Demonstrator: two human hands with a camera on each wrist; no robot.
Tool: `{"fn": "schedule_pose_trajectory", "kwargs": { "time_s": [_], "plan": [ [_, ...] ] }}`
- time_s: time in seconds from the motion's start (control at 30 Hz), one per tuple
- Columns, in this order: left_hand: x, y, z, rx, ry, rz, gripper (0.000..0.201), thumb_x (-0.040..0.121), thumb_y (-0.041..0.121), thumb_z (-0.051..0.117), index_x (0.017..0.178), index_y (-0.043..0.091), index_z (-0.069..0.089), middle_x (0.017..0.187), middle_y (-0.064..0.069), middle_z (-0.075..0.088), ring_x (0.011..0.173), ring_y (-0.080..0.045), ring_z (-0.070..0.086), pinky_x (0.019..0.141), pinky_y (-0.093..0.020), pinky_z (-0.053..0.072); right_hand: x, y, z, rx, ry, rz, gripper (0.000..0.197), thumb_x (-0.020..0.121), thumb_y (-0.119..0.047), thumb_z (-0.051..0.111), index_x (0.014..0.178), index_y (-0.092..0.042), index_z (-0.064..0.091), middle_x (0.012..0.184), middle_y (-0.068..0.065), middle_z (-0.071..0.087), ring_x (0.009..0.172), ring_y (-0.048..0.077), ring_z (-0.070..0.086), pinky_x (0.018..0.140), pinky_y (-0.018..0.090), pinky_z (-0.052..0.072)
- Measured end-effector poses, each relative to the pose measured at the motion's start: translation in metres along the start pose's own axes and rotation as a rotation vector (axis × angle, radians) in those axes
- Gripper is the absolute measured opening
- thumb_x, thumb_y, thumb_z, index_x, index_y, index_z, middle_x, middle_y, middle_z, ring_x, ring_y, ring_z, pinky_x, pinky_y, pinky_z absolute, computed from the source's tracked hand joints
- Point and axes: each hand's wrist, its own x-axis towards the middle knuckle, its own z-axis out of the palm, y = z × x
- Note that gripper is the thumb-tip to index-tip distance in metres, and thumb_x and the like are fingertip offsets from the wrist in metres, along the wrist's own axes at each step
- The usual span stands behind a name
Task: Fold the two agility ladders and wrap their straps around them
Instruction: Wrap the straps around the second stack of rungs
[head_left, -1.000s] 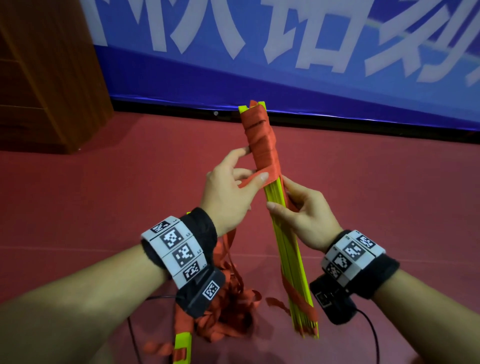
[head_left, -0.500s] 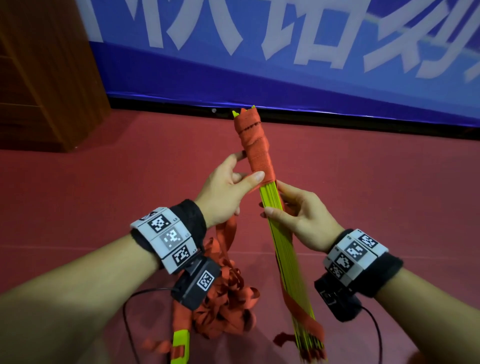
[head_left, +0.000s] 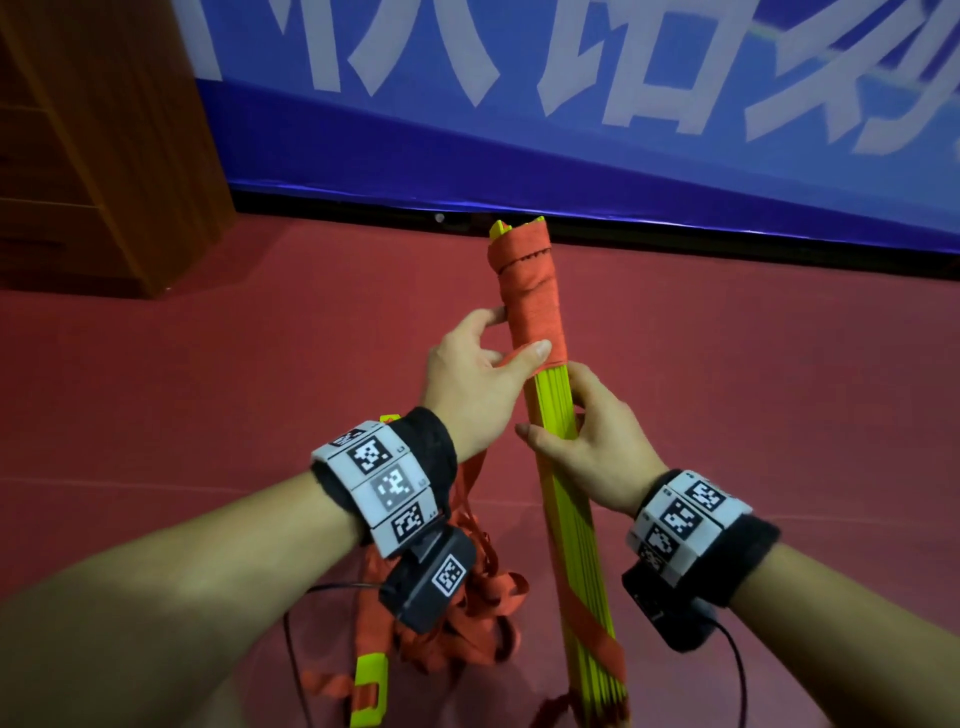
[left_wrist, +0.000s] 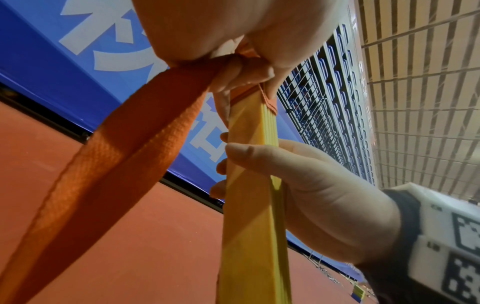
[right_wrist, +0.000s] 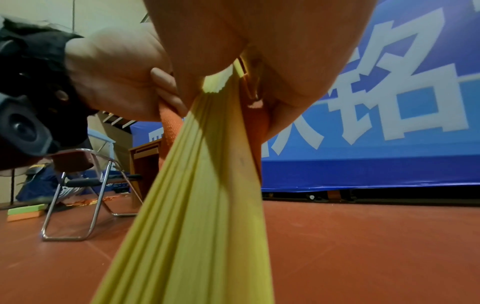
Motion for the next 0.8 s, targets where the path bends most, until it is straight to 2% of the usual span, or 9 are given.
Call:
{"fn": "schedule_pose_trajectory", "kwargs": {
  "time_s": [0.1, 0.17, 0.23, 0.4, 0.5, 0.57, 0.63, 0.7, 0.8],
  "plan": [
    [0.002, 0.001, -0.001, 0.021, 0.016, 0.008, 0.040, 0.085, 0.040, 0.078, 0.120, 0.029, 0.063, 0.070, -0.016, 0.073, 0.070, -0.033, 0.069, 0.063, -0.034, 0.051, -0.002, 0.001, -0.002, -0.001, 0.093, 0.007, 0.087, 0.071, -0.053, 0.083, 0.142, -0.037, 0.036, 0.125, -0.009, 0.061, 0.098, 0.007, 0.067, 0.086, 0.043, 0.059],
    [0.002, 0.001, -0.001, 0.033, 0.036, 0.019, 0.038, 0.086, 0.039, 0.078, 0.119, 0.029, 0.062, 0.068, -0.016, 0.071, 0.057, -0.027, 0.062, 0.056, -0.032, 0.045, -0.004, 0.001, -0.001, -0.023, 0.180, -0.013, 0.087, 0.067, -0.062, 0.080, 0.138, -0.039, 0.036, 0.129, -0.008, 0.057, 0.108, 0.007, 0.064, 0.090, 0.045, 0.057],
    [0.004, 0.001, 0.000, 0.035, 0.060, 0.016, 0.037, 0.086, 0.040, 0.078, 0.117, 0.028, 0.062, 0.061, -0.016, 0.066, 0.047, -0.017, 0.048, 0.050, -0.028, 0.037, -0.006, 0.001, 0.003, -0.063, 0.251, -0.019, 0.077, 0.071, -0.063, 0.079, 0.131, -0.039, 0.037, 0.125, -0.009, 0.057, 0.110, 0.008, 0.062, 0.091, 0.046, 0.056],
    [0.006, 0.000, -0.001, 0.009, 0.097, -0.035, 0.038, 0.084, 0.041, 0.080, 0.113, 0.028, 0.060, 0.056, -0.006, 0.058, 0.044, -0.009, 0.043, 0.052, -0.026, 0.035, -0.008, -0.003, 0.007, -0.119, 0.259, 0.048, 0.049, 0.082, -0.066, 0.068, 0.117, -0.042, 0.043, 0.100, -0.017, 0.067, 0.092, 0.012, 0.069, 0.083, 0.042, 0.056],
    [0.004, 0.003, -0.004, -0.004, 0.115, -0.043, 0.040, 0.081, 0.040, 0.083, 0.110, 0.026, 0.060, 0.054, 0.001, 0.056, 0.044, -0.007, 0.044, 0.048, -0.019, 0.033, -0.009, -0.003, 0.008, -0.094, 0.257, 0.019, 0.040, 0.088, -0.063, 0.063, 0.119, -0.040, 0.051, 0.092, -0.013, 0.073, 0.079, 0.016, 0.070, 0.076, 0.041, 0.056],
    [0.002, 0.007, -0.007, 0.011, 0.115, -0.012, 0.044, 0.078, 0.041, 0.085, 0.110, 0.024, 0.060, 0.050, 0.007, 0.054, 0.042, -0.007, 0.044, 0.047, -0.019, 0.032, -0.010, -0.001, 0.009, -0.029, 0.259, -0.006, 0.037, 0.091, -0.060, 0.061, 0.120, -0.039, 0.055, 0.088, -0.011, 0.073, 0.076, 0.015, 0.069, 0.073, 0.042, 0.056],
    [-0.001, 0.012, -0.011, 0.083, 0.099, 0.050, 0.049, 0.077, 0.046, 0.084, 0.114, 0.026, 0.059, 0.055, 0.005, 0.064, 0.047, -0.007, 0.055, 0.053, -0.025, 0.042, -0.012, -0.001, 0.009, 0.036, 0.253, -0.028, 0.033, 0.093, -0.056, 0.060, 0.122, -0.040, 0.055, 0.082, -0.007, 0.073, 0.072, 0.016, 0.068, 0.071, 0.043, 0.056],
    [-0.004, 0.014, -0.015, 0.142, 0.074, 0.101, 0.054, 0.078, 0.049, 0.082, 0.122, 0.030, 0.058, 0.068, 0.005, 0.072, 0.064, -0.008, 0.068, 0.069, -0.035, 0.055, -0.011, -0.002, 0.009, 0.081, 0.241, -0.050, 0.029, 0.096, -0.050, 0.061, 0.123, -0.042, 0.055, 0.077, -0.004, 0.071, 0.068, 0.018, 0.066, 0.069, 0.046, 0.055],
    [-0.006, 0.013, -0.017, 0.158, 0.055, 0.136, 0.055, 0.084, 0.044, 0.077, 0.133, 0.028, 0.057, 0.079, 0.008, 0.076, 0.076, -0.008, 0.071, 0.081, -0.039, 0.057, -0.009, -0.003, 0.010, 0.135, 0.235, -0.059, 0.030, 0.096, -0.051, 0.059, 0.124, -0.042, 0.056, 0.080, -0.004, 0.070, 0.071, 0.019, 0.066, 0.072, 0.049, 0.055]
  ]
}}
